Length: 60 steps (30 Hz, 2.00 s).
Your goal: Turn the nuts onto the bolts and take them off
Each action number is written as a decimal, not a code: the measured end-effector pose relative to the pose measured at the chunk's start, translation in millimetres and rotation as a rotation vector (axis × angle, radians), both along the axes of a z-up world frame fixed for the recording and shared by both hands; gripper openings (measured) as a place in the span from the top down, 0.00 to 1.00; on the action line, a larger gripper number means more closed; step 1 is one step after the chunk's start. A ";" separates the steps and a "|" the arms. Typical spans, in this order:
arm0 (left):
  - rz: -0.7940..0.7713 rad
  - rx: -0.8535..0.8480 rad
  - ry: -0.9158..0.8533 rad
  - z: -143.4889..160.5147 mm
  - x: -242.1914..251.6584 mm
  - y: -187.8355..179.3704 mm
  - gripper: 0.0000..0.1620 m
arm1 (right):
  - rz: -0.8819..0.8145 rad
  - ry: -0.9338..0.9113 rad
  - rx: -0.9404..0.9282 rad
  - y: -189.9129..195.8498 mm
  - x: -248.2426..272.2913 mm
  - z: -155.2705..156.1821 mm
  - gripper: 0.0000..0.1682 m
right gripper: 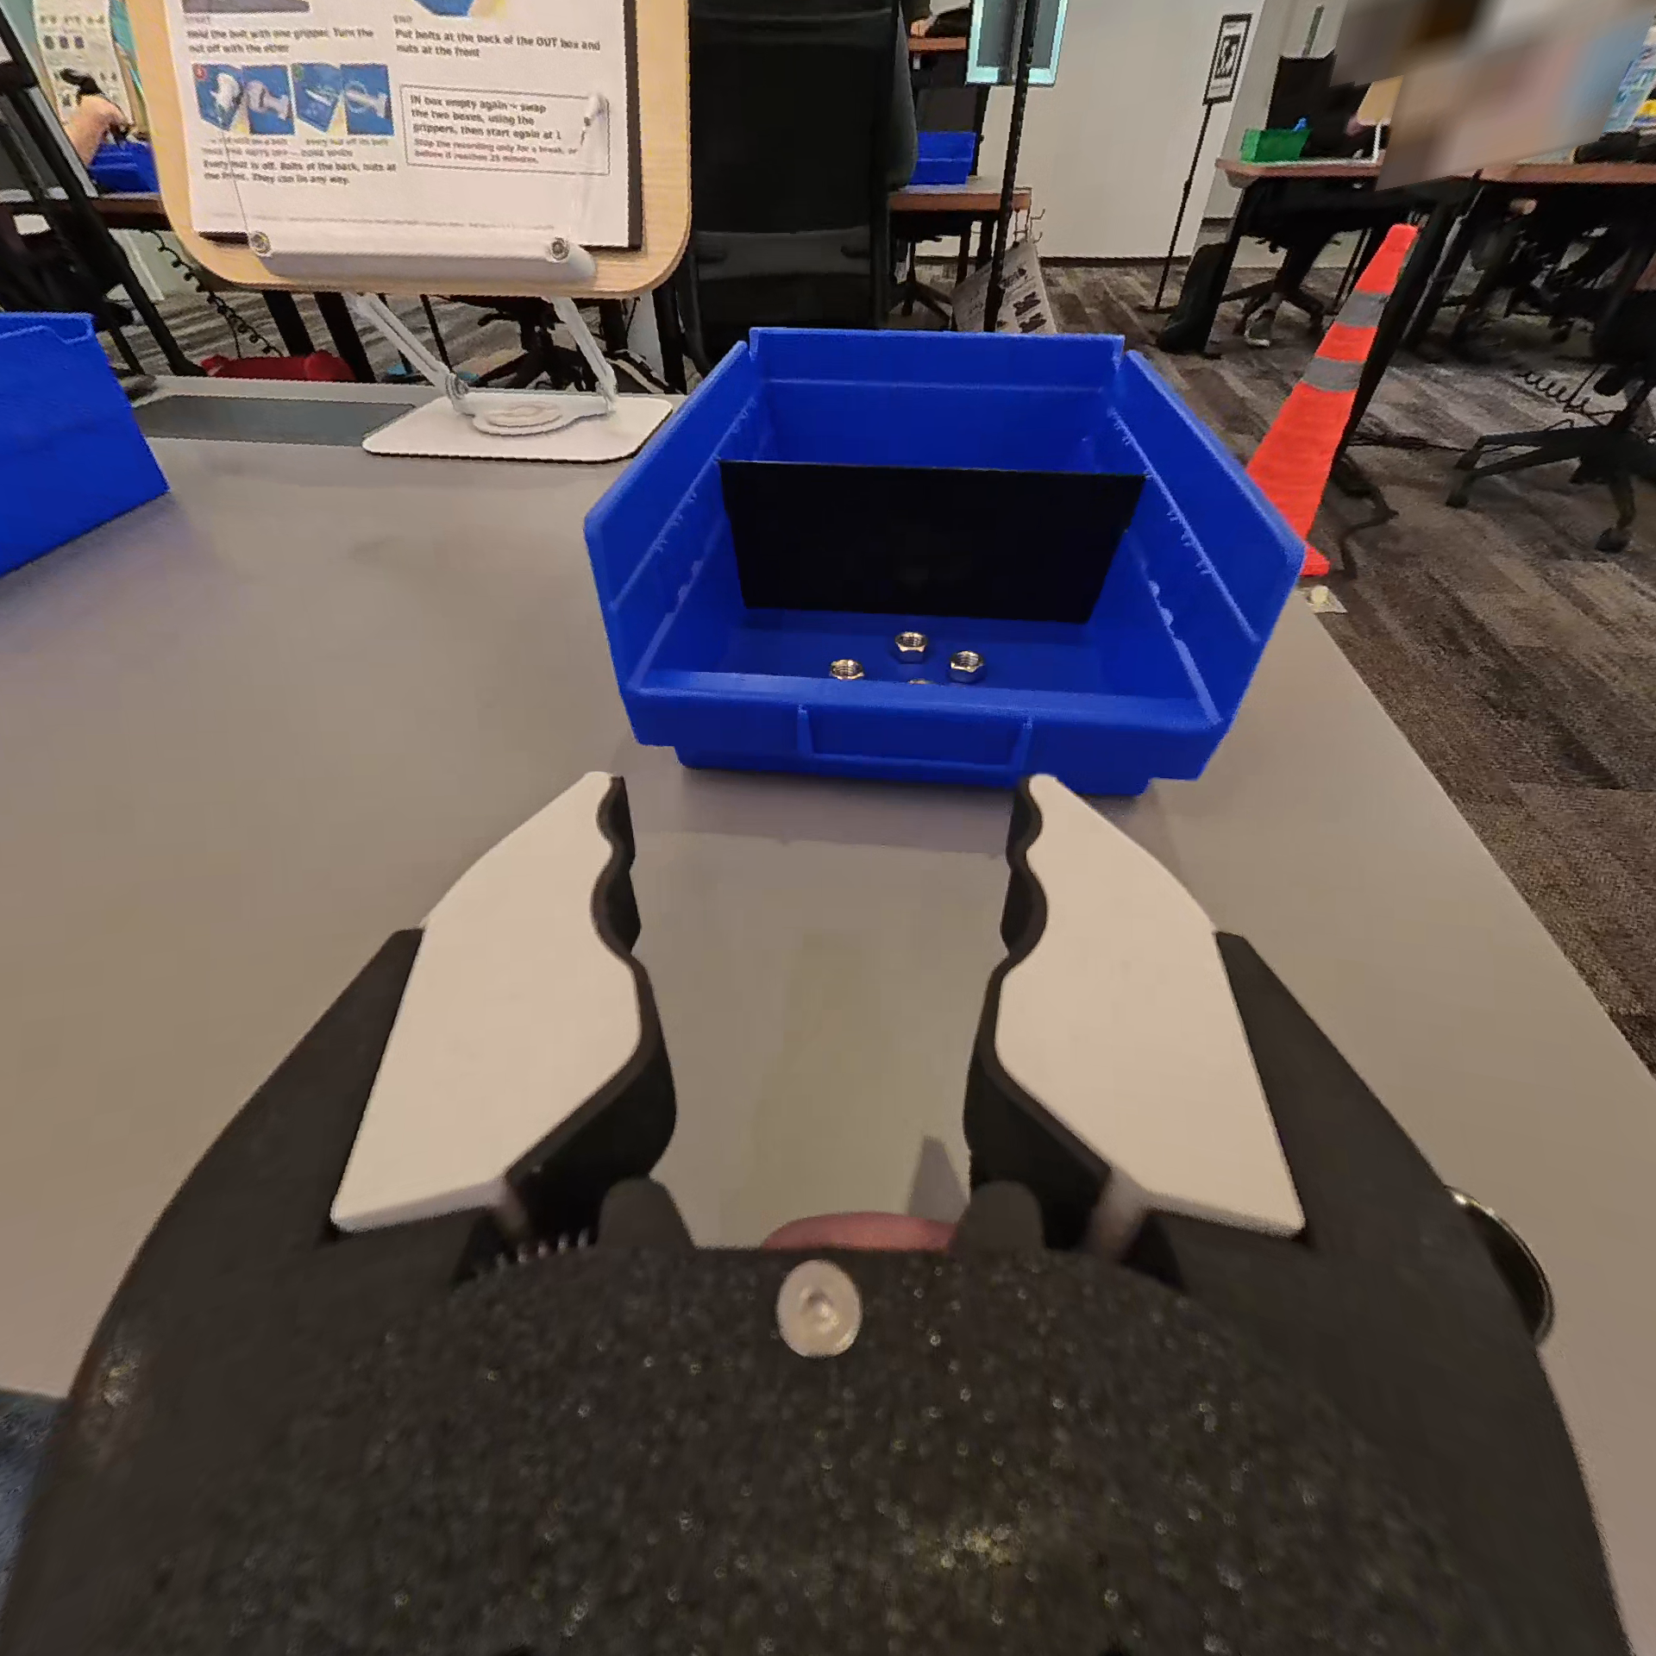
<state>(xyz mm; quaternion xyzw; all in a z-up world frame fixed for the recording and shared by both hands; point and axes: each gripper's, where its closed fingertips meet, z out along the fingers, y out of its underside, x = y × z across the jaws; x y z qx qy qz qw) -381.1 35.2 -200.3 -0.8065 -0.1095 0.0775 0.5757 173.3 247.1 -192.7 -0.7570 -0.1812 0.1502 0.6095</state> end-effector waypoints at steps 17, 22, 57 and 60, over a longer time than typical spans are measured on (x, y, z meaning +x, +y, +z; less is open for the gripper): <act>-0.078 0.086 -0.149 15.6 29.9 -1.6 0.46 | 0.011 -0.047 0.029 -8.8 0.4 -1.5 0.53; -0.483 0.265 -0.089 101.5 195.6 55.1 0.50 | -0.050 -0.067 0.099 35.0 13.1 21.4 0.51; -0.239 -0.126 -0.111 -3.7 336.4 277.4 0.99 | -0.181 0.048 -0.165 99.3 -32.7 4.5 0.97; -0.192 -0.105 -0.070 4.0 282.4 244.8 0.99 | -0.145 0.042 -0.150 75.2 -88.1 6.1 0.98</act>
